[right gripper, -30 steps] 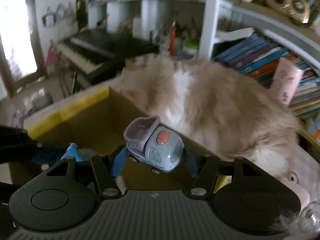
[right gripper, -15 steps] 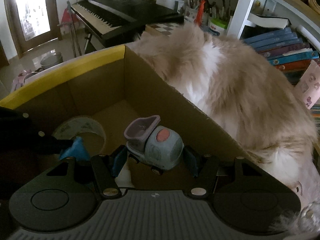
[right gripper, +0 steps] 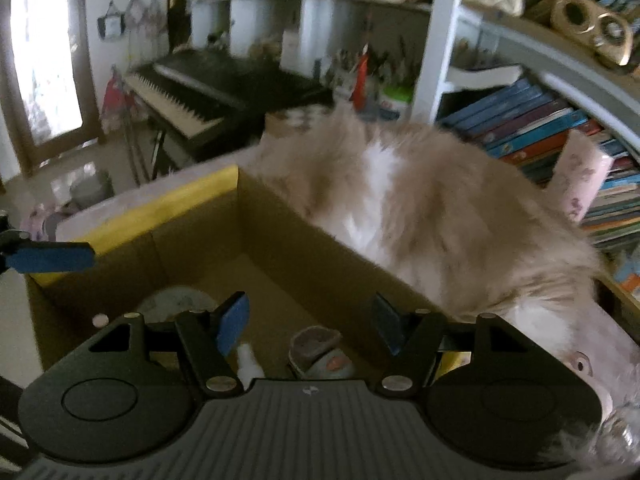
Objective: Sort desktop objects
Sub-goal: 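Lower the cloth and truck into the yellow box and open both tools, then withdraw both open tools up out of the yellow box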
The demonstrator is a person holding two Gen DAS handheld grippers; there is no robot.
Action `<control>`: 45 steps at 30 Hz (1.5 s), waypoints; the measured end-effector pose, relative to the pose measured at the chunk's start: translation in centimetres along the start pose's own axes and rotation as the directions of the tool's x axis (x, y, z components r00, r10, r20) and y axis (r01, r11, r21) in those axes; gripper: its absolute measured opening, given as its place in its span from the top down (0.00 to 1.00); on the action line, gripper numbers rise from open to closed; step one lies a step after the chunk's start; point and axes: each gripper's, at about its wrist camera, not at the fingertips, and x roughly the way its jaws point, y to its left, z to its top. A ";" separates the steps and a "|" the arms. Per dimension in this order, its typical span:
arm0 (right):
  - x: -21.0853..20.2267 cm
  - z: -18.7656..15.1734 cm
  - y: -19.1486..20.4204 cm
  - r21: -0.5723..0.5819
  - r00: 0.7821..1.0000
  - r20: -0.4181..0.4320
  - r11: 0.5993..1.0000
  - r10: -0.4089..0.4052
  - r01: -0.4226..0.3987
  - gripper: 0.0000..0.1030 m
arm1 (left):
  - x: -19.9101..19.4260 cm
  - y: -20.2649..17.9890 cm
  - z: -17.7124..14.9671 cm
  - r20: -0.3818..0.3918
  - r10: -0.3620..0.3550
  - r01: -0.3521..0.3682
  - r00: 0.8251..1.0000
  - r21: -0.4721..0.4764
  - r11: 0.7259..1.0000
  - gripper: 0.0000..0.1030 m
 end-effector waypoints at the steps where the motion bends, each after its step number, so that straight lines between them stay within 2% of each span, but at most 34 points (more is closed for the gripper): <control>1: -0.7 0.0 0.0 0.012 1.000 0.017 1.000 -0.005 0.005 0.35 | -0.5 0.1 0.1 0.014 0.001 -0.001 1.000 -0.001 1.000 0.14; 10: -6.2 -0.5 0.5 0.058 0.986 0.133 0.994 -0.096 0.089 0.34 | -4.3 1.2 -0.1 0.096 -0.001 0.002 0.995 -0.013 1.000 0.13; 17: -10.0 -2.6 1.2 0.143 0.959 0.181 0.971 -0.216 0.191 0.31 | -6.8 2.7 -1.1 0.130 0.009 -0.001 0.991 -0.060 0.998 0.09; 22: -12.1 -4.6 2.3 0.200 0.944 0.173 0.949 -0.281 0.245 0.31 | -8.4 3.7 -2.5 0.130 0.018 -0.006 0.991 -0.092 0.996 0.09; 26: -13.3 -6.5 3.7 0.244 0.940 0.151 0.933 -0.307 0.266 0.31 | -9.7 4.2 -3.7 0.122 0.021 -0.007 0.992 -0.112 0.994 0.09; 36: -15.6 -11.5 7.9 0.282 0.947 0.076 0.918 -0.311 0.278 0.30 | -12.6 4.2 -7.1 0.079 0.022 -0.013 0.997 -0.115 0.993 0.09; 45: -17.1 -15.0 11.5 0.297 0.959 0.036 0.920 -0.279 0.257 0.30 | -14.7 4.0 -10.2 0.026 0.026 -0.023 0.999 -0.111 0.994 0.09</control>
